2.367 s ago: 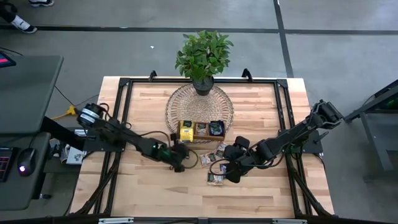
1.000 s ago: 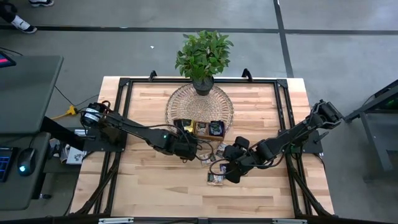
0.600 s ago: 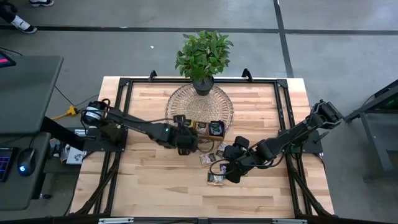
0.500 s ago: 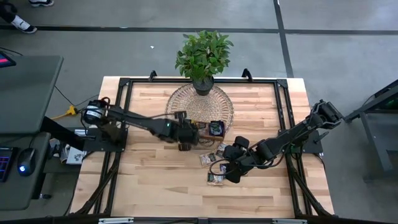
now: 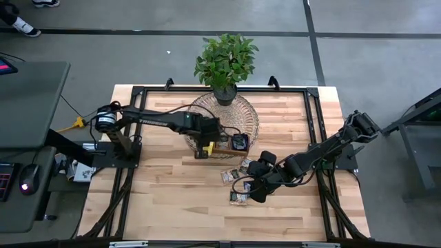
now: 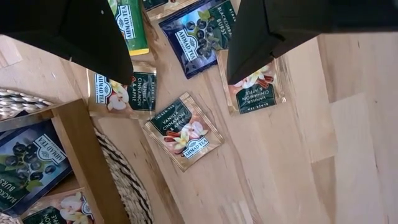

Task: Pick & Place Tea
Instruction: Put the green tea bag into the left section of the wooden organizer, then put the brown tea bag into the middle section of the wooden organizer

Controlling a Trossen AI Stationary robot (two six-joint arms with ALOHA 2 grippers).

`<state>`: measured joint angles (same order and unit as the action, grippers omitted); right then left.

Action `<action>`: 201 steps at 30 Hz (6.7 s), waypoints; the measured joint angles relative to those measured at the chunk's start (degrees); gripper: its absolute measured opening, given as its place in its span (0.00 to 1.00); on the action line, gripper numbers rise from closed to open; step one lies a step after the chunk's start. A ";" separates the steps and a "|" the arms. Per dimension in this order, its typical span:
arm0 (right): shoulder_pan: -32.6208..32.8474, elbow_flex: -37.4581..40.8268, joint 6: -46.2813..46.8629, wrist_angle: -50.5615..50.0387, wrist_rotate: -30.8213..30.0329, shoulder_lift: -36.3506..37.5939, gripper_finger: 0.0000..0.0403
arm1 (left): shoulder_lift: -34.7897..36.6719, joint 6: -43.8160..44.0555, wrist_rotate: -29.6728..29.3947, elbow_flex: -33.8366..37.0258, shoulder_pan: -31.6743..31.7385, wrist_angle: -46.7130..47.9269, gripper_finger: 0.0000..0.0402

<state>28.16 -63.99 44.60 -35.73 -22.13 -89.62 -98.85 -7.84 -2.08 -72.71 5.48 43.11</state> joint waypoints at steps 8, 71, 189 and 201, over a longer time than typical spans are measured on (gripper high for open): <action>0.00 0.00 -0.04 0.00 -0.23 0.02 0.64 | 0.00 -2.05 1.58 0.00 1.01 0.10 0.00; 0.01 0.00 -1.14 0.22 -1.32 0.02 0.64 | -5.70 -5.26 9.21 -0.09 4.28 1.09 0.00; -11.61 21.43 30.83 44.17 14.81 -10.43 0.64 | -16.96 46.43 -2.19 11.50 -20.35 -46.28 0.00; -11.69 20.92 30.40 43.59 15.00 -10.59 0.42 | -17.16 46.72 -1.23 11.78 -20.53 -47.21 0.00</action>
<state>16.47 -43.07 75.00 7.87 -7.13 -100.21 -116.01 38.87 -3.31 -60.93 -15.05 -4.10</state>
